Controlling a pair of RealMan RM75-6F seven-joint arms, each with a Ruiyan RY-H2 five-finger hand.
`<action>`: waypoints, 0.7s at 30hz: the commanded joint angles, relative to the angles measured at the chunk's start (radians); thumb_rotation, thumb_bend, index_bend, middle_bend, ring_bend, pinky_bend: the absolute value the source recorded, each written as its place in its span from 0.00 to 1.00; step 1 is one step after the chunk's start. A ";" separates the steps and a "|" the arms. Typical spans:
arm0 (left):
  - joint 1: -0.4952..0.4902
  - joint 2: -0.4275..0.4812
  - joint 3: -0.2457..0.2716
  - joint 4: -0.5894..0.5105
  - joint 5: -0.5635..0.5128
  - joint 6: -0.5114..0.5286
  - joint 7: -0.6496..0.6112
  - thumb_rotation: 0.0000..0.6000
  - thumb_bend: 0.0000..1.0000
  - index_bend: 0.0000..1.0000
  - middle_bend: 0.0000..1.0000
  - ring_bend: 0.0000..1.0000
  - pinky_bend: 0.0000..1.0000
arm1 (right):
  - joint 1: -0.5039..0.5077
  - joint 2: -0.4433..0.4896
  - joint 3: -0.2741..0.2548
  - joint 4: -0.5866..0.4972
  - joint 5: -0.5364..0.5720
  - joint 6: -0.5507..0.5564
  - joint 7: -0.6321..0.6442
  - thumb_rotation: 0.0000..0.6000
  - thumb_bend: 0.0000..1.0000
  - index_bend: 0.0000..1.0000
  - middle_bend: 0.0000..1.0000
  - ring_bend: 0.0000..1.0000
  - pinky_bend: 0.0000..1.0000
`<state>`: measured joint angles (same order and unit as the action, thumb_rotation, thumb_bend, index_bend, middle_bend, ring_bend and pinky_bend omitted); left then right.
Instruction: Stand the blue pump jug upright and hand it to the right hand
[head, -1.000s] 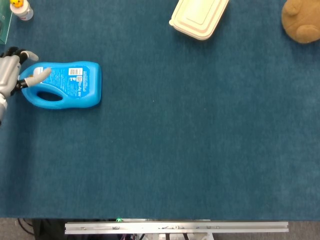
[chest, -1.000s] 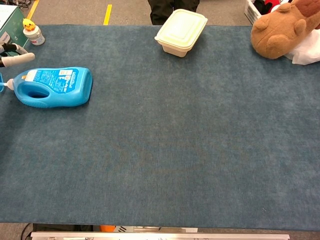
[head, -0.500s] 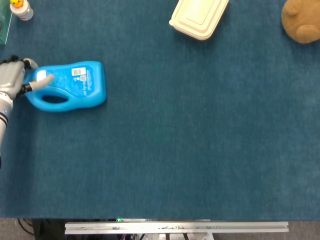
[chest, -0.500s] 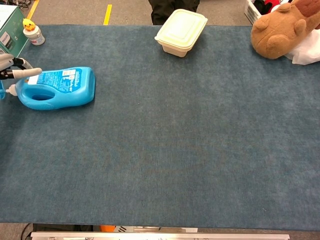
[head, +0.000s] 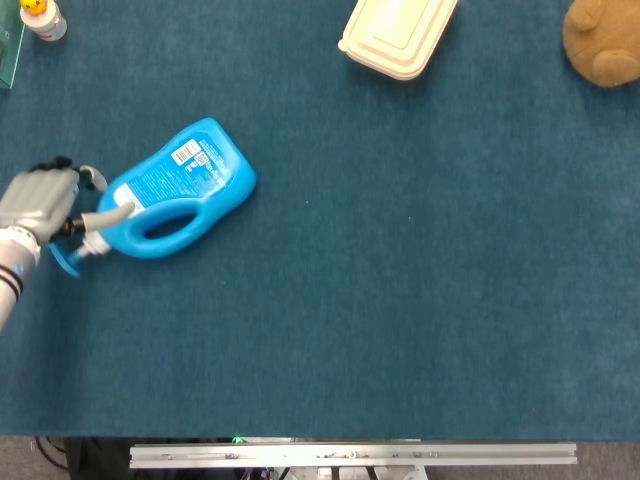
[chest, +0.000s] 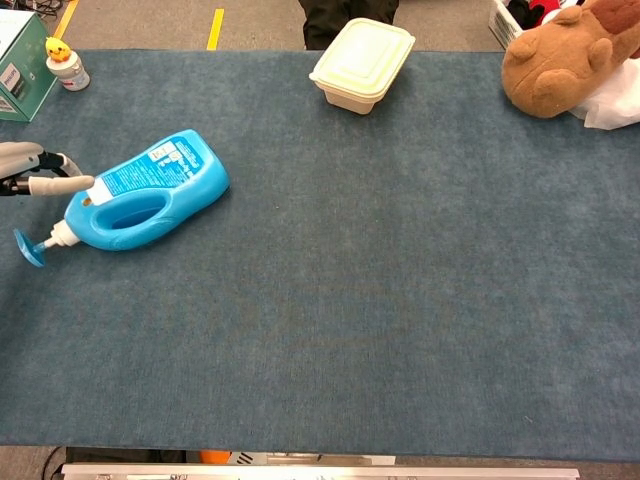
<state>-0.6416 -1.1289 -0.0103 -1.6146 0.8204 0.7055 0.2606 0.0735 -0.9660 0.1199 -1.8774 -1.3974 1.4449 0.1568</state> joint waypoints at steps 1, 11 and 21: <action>0.008 0.038 0.029 -0.065 0.033 0.015 0.016 0.08 0.13 0.27 0.27 0.09 0.13 | 0.000 0.000 -0.001 -0.001 -0.002 0.000 -0.001 1.00 0.08 0.08 0.22 0.11 0.24; 0.061 0.078 0.032 -0.161 0.217 0.088 -0.068 0.11 0.13 0.31 0.29 0.10 0.13 | 0.003 -0.005 -0.001 -0.002 -0.002 -0.004 -0.003 1.00 0.08 0.08 0.22 0.11 0.24; 0.094 0.071 0.024 -0.079 0.339 0.128 -0.163 1.00 0.13 0.28 0.29 0.11 0.13 | 0.007 -0.007 0.000 -0.008 0.001 -0.009 -0.011 1.00 0.08 0.08 0.22 0.11 0.24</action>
<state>-0.5584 -1.0523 0.0172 -1.7072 1.1403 0.8148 0.1144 0.0803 -0.9726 0.1195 -1.8857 -1.3966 1.4364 0.1458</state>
